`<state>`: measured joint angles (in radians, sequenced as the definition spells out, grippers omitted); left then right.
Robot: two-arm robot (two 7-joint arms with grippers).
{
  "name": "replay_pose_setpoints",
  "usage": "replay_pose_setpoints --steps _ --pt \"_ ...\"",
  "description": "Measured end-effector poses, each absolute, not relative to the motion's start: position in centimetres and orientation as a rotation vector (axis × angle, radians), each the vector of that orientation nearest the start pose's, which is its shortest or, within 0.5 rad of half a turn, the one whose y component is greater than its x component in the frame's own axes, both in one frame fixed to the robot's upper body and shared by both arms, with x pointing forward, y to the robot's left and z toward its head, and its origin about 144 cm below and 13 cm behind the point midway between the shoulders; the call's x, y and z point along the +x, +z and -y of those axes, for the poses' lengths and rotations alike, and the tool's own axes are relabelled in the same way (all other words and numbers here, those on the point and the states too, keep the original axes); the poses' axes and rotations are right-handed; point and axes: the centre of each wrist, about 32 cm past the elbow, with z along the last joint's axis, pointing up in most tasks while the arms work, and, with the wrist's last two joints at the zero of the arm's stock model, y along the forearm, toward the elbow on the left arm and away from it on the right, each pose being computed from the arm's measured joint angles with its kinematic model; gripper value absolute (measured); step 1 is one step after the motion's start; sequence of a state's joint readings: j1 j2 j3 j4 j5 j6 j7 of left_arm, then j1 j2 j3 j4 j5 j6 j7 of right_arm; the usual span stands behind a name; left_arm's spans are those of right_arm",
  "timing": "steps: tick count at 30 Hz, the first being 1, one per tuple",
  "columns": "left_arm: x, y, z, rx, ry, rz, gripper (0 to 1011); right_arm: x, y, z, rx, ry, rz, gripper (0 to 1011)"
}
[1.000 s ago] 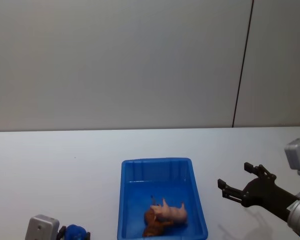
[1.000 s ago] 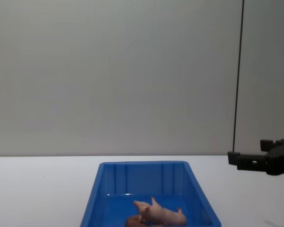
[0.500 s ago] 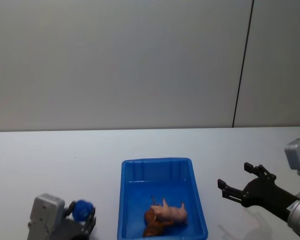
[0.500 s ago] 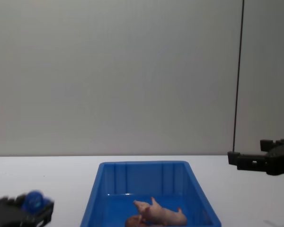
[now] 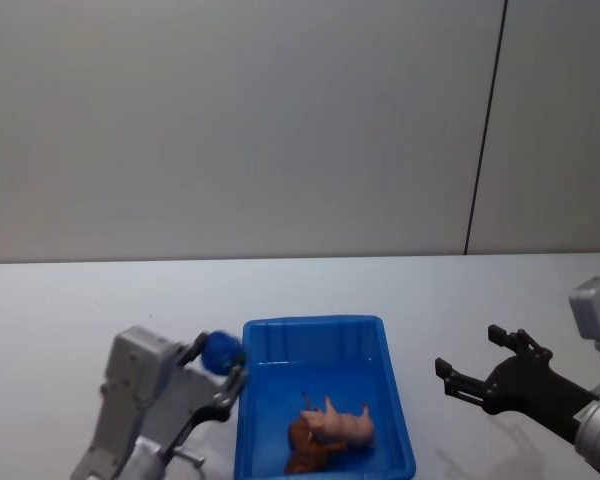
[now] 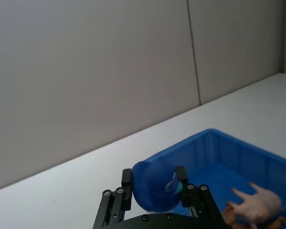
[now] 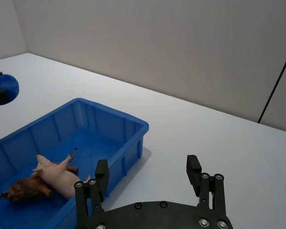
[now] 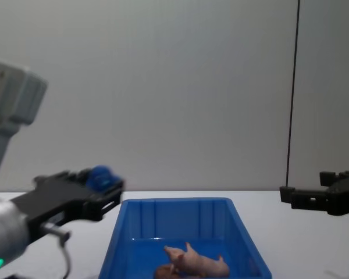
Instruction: Pick up the two dolls from the table and place them into the box.
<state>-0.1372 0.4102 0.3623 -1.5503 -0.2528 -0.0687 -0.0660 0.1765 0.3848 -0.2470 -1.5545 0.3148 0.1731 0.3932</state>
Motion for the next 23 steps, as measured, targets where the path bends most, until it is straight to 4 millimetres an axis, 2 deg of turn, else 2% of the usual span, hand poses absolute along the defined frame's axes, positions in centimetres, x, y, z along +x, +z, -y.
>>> replay_pose_setpoints --steps 2,6,16,23 --pt "48.5 116.6 -23.5 0.066 1.137 0.188 599 49.9 118.8 26.7 -0.151 -0.965 -0.020 1001" --pt "49.1 117.1 -22.4 0.045 1.086 0.201 731 49.9 118.8 26.7 -0.151 -0.965 -0.020 1001" --pt "50.4 117.7 -20.2 -0.013 0.970 0.207 989 49.9 118.8 26.7 -0.150 -0.965 -0.020 1001" --pt "50.7 117.9 -19.8 -0.047 0.928 0.211 1001 49.9 118.8 26.7 -0.151 -0.965 -0.020 1001"
